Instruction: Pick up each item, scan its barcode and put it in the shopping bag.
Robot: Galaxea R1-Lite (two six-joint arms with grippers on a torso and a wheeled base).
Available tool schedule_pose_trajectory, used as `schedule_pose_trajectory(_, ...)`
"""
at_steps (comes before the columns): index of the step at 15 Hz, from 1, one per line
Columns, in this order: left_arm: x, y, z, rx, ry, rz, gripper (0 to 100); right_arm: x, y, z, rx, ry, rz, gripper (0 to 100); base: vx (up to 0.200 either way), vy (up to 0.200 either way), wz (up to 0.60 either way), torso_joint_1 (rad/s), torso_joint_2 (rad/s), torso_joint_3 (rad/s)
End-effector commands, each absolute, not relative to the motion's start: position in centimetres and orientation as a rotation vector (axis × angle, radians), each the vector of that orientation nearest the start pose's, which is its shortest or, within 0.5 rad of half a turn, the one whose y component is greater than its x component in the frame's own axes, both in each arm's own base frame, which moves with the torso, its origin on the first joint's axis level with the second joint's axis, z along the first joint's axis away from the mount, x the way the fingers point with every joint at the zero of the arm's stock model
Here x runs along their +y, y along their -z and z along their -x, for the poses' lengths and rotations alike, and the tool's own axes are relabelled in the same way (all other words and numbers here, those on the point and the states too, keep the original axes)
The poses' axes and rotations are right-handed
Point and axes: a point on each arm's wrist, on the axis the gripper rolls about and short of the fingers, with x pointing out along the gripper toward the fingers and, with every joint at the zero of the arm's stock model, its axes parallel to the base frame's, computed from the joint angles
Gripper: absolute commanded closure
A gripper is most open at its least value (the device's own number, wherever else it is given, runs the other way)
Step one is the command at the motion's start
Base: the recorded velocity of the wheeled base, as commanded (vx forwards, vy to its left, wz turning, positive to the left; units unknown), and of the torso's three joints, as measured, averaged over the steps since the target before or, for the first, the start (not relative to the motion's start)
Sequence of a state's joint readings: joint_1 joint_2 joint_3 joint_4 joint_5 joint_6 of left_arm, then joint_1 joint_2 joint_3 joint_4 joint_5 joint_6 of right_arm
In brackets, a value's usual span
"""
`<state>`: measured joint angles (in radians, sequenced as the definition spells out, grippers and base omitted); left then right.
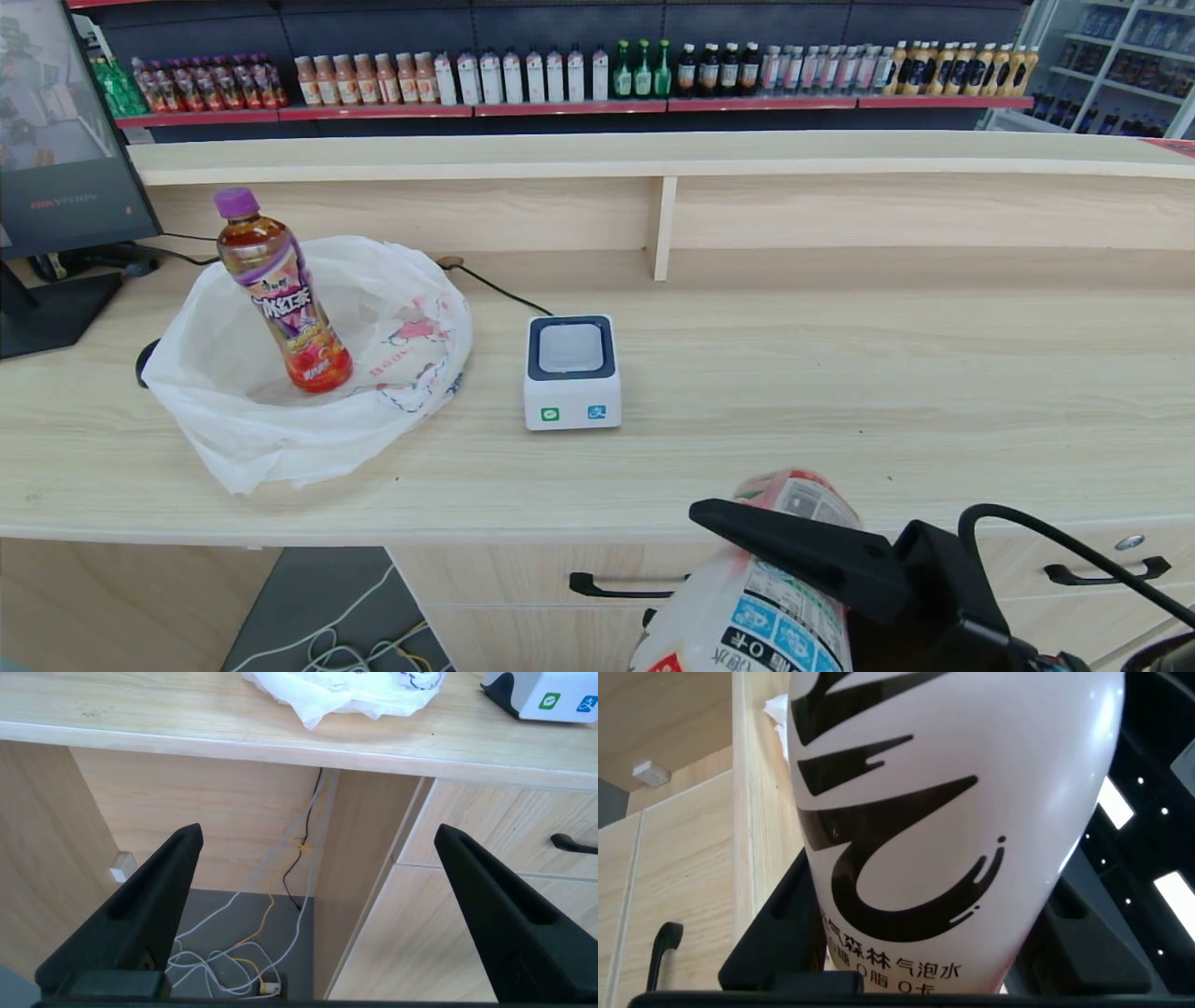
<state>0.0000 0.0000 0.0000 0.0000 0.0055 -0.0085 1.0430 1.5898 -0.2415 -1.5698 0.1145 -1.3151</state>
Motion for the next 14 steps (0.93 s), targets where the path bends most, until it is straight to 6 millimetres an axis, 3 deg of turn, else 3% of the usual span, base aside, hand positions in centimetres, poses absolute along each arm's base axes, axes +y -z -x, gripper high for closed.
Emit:
schedule_pose_trajectory(1, 0.0, -7.5, 2.3, 0.0, -0.006, 0.009, 0, 18.7, -16.5, -10.7, -0.867, -0.839, 1.022, 100, 0.0, 0.0, 0.0, 0.0, 0.0, 0.0)
schedule_pose_trajectory(4, 0.0, -7.6, 2.3, 0.002, -0.005, -0.018, 0, 18.1, -17.0, -12.4, -0.749, -0.788, 0.892, 100, 0.0, 0.0, 0.0, 0.0, 0.0, 0.0)
schedule_pose_trajectory(10, 0.0, -7.6, 2.3, 0.002, -0.005, -0.023, 0, 13.0, -16.9, -17.3, -0.498, -0.674, 0.629, 100, 0.0, 0.0, 0.0, 0.0, 0.0, 0.0)
schedule_pose_trajectory(14, 0.0, -7.6, 2.3, 0.002, -0.005, -0.021, 0, 13.3, -19.6, -19.0, -0.489, -0.553, 0.371, 100, 0.0, 0.0, 0.0, 0.0, 0.0, 0.0)
